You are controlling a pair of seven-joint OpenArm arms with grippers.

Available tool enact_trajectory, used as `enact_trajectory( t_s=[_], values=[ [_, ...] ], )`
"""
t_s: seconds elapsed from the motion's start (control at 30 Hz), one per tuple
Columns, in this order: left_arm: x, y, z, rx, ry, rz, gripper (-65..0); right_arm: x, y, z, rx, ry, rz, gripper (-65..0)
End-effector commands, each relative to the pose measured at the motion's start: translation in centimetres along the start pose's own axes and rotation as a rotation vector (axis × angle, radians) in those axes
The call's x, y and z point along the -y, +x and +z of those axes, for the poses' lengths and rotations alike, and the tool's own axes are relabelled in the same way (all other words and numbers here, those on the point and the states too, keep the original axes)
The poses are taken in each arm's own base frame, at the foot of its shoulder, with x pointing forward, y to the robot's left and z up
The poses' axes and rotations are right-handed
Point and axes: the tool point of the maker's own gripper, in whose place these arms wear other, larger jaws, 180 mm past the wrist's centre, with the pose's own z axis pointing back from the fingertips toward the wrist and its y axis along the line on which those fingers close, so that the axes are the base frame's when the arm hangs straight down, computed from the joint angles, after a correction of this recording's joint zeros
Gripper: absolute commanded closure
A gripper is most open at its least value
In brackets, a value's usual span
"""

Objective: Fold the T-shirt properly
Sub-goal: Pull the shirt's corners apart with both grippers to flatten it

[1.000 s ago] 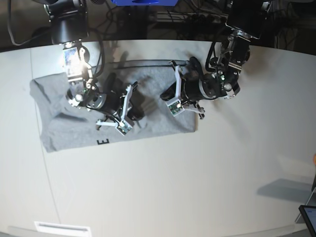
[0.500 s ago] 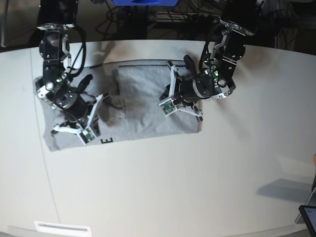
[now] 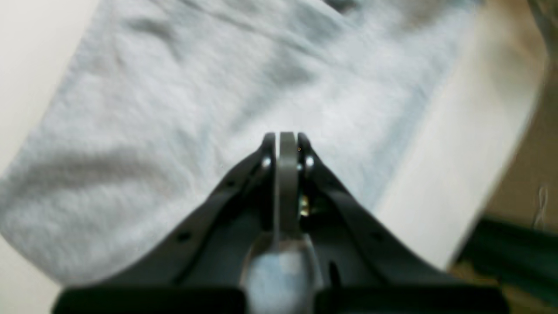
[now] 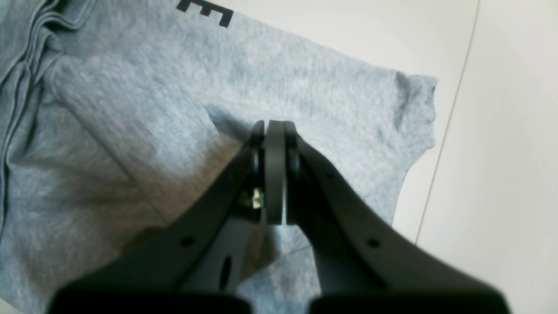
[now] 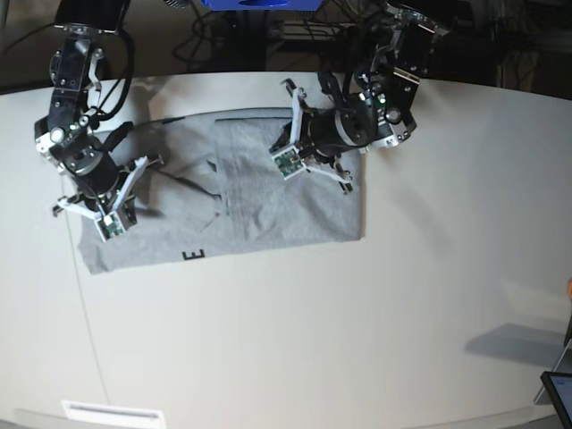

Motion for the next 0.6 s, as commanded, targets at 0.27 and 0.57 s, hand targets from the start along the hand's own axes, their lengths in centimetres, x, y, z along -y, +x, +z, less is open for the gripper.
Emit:
enact_trajectory(
  t_s=[0.27,0.57],
  values=[
    [0.6,-4.1,0.9,-0.088,-0.024,0.001,-1.0,0.1,1.0,0.4,0.043,-0.004,-0.002,0.0],
    [-0.7,-9.1,2.4,-0.223,-0.026,-0.033,-1.0,-0.3,0.0,0.7,0.025,0.001,-0.009,0.0]
  ],
)
